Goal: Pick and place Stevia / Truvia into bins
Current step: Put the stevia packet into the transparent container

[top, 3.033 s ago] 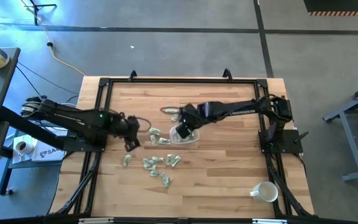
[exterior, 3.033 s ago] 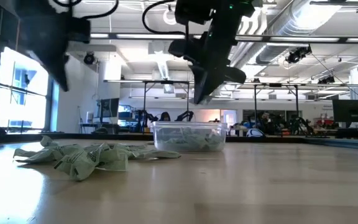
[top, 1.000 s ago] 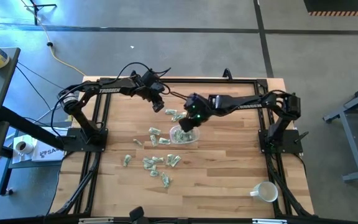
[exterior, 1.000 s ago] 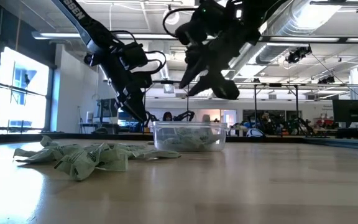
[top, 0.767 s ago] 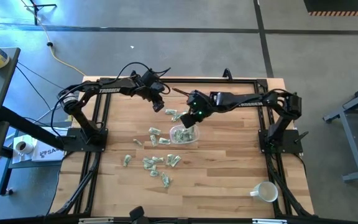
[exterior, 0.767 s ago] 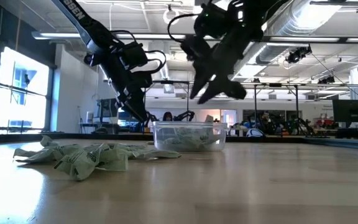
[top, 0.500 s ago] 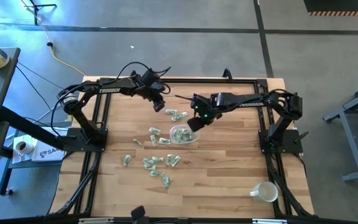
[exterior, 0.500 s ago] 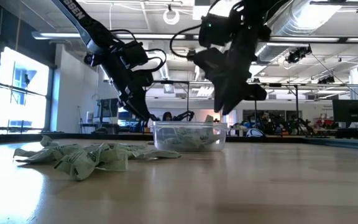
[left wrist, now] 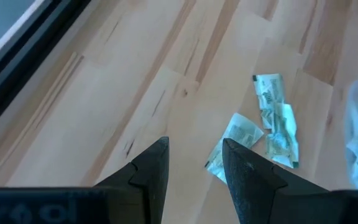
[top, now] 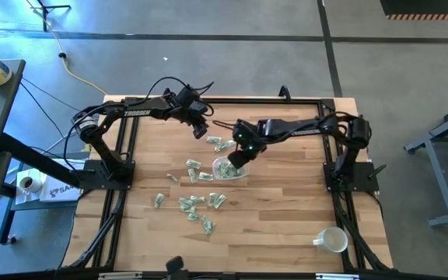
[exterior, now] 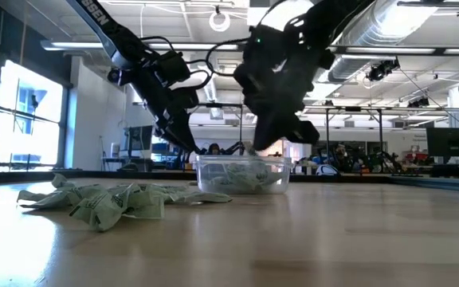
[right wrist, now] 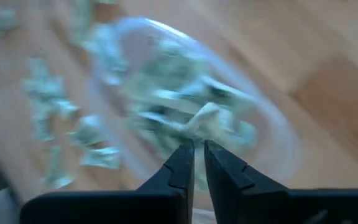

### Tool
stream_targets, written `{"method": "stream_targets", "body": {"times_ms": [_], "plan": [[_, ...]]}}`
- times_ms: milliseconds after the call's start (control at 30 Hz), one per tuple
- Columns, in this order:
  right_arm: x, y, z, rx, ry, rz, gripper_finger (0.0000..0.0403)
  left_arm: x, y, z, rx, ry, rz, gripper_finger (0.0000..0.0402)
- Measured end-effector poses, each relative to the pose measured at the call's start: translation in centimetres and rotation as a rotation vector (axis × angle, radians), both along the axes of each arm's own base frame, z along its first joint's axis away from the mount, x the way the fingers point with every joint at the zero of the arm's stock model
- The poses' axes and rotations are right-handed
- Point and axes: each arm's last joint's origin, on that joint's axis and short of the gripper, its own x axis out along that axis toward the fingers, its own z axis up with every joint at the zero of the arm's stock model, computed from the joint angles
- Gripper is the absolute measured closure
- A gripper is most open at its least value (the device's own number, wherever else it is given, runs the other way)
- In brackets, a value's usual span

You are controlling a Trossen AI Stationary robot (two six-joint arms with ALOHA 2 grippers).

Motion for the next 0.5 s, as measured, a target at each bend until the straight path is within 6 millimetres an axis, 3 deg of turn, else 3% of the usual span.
{"method": "stream_targets", "body": {"times_ms": [233, 500], "plan": [[-0.1, -0.9, 0.1, 0.039, -0.062, 0.094, 0.0388, 0.1, 0.0, 0.0, -0.020, -0.026, -0.026, 0.0218], [-0.1, -1.5, 0.0, -0.102, -0.041, 0.045, 0.0393, 0.1, 0.0, 0.0, -0.019, -0.027, -0.026, 0.0218]]}}
